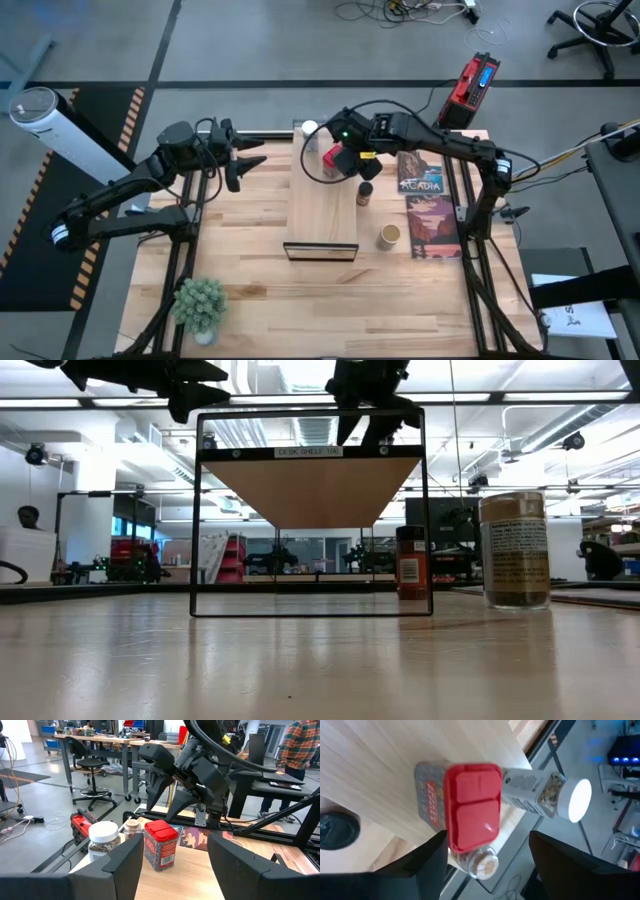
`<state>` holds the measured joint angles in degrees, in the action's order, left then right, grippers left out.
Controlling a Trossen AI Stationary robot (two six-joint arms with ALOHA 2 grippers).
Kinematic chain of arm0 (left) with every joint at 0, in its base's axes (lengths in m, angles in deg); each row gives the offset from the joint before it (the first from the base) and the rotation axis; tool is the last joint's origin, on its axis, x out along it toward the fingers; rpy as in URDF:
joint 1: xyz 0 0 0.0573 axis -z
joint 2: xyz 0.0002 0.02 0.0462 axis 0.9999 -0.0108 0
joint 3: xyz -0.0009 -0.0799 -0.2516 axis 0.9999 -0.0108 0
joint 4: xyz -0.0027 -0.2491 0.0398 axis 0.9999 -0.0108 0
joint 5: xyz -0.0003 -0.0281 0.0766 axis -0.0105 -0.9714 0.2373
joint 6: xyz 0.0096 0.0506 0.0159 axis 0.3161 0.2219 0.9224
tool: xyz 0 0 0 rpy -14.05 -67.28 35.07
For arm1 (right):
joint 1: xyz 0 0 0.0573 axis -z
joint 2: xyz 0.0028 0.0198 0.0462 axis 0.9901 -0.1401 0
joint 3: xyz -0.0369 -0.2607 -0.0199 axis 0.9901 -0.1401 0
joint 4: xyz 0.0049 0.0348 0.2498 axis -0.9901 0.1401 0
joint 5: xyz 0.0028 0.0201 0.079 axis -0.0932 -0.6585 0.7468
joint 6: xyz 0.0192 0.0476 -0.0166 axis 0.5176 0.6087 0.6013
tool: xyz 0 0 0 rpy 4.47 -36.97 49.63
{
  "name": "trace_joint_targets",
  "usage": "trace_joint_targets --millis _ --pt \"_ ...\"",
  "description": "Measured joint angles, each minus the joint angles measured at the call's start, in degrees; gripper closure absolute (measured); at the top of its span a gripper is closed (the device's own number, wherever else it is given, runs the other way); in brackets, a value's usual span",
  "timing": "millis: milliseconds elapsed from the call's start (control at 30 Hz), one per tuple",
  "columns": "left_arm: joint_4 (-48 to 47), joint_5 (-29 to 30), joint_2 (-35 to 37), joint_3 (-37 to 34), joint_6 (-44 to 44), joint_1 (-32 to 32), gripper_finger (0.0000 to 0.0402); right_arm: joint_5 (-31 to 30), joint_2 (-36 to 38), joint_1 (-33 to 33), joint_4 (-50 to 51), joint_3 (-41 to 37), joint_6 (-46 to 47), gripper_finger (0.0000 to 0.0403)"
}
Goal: Shelf spices
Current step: Put the red seasoning bottle on the shelf
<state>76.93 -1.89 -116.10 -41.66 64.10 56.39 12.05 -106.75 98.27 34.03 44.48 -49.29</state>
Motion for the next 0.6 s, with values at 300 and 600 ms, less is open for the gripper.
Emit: trace_joint_targets --millis 300,600 --pt "0.0 -0.3 0.1 0.0 -0.2 0.0 0.019 -1.8 -0.1 1.9 -1.1 -2.4 -0.4 0.0161" --pt "0.0 -0.4 0.2 0.0 -0.1 0.0 0.0191 -3.0 1.0 -0.8 -1.7 2.9 4.4 0.0159"
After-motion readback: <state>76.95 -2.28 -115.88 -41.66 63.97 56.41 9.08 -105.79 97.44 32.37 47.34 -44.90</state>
